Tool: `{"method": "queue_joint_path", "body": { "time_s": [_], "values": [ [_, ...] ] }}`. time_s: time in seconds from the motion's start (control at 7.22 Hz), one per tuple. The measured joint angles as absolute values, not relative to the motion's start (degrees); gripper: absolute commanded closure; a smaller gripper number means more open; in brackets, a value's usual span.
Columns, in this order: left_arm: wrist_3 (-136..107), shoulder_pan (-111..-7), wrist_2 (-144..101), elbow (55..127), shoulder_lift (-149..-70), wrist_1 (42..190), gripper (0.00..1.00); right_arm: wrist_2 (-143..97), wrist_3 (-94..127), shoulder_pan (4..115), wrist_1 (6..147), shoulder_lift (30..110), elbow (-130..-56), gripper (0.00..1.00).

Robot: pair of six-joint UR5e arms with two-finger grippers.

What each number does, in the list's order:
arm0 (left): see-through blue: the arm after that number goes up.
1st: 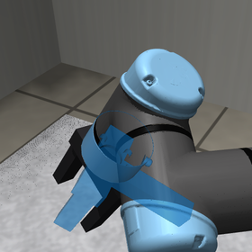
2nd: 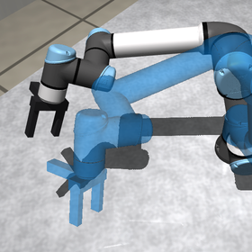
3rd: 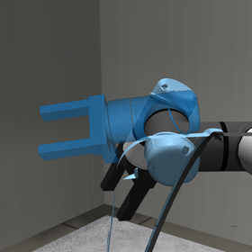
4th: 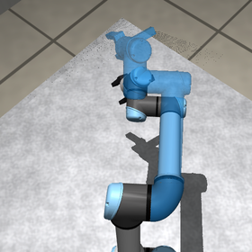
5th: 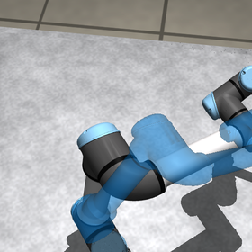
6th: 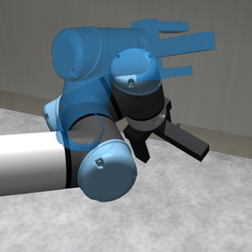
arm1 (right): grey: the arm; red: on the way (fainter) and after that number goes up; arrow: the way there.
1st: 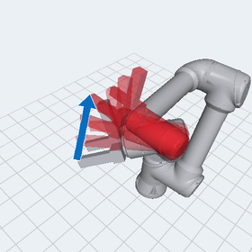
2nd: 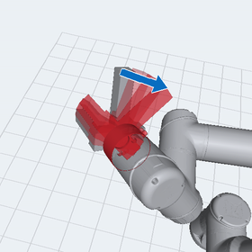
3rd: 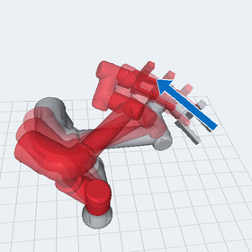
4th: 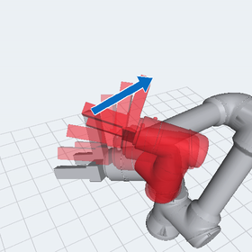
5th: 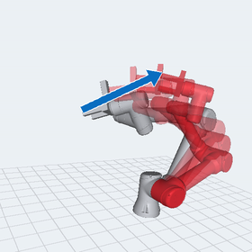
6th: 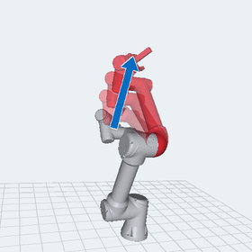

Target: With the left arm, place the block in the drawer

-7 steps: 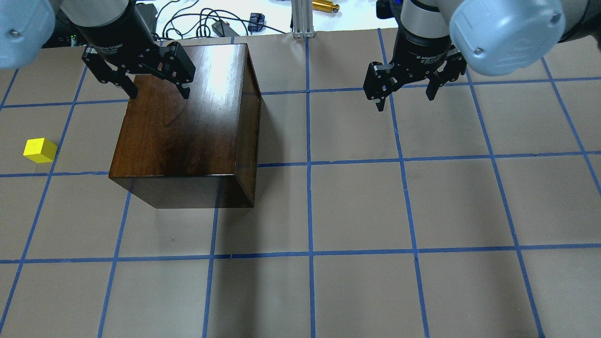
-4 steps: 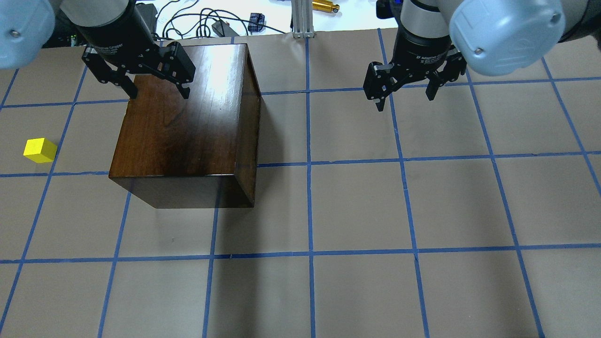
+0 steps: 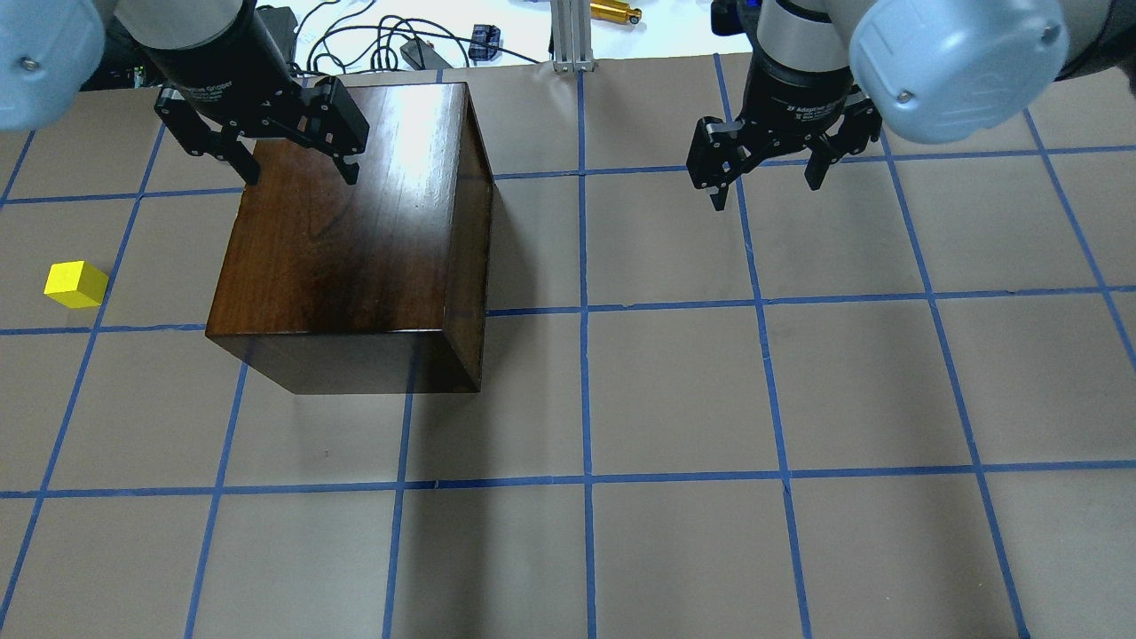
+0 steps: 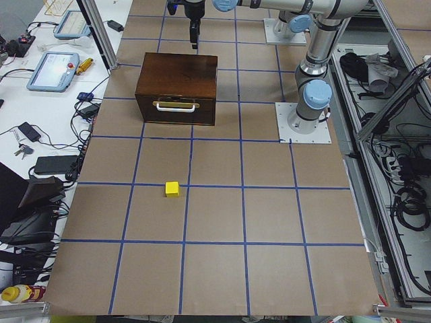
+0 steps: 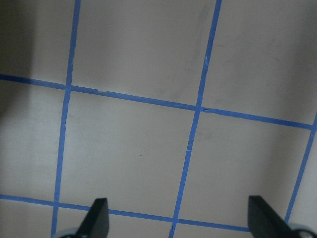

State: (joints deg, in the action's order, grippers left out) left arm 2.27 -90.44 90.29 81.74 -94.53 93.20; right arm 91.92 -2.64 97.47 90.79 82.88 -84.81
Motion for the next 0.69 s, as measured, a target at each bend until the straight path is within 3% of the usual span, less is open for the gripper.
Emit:
{"method": "queue_joint_path", "body": {
  "time_s": [0.42, 0.69],
  "values": [
    [2.54, -88.94, 90.61, 81.79, -93.98, 91.62, 0.0, 91.94, -2.71, 97.47, 90.79, 82.88, -84.81, 0.0],
    [3.36, -82.3, 90.52, 82.7, -93.19, 90.49, 0.0, 91.94, -2.67, 97.47, 90.79, 82.88, -84.81, 0.0]
  ]
}}
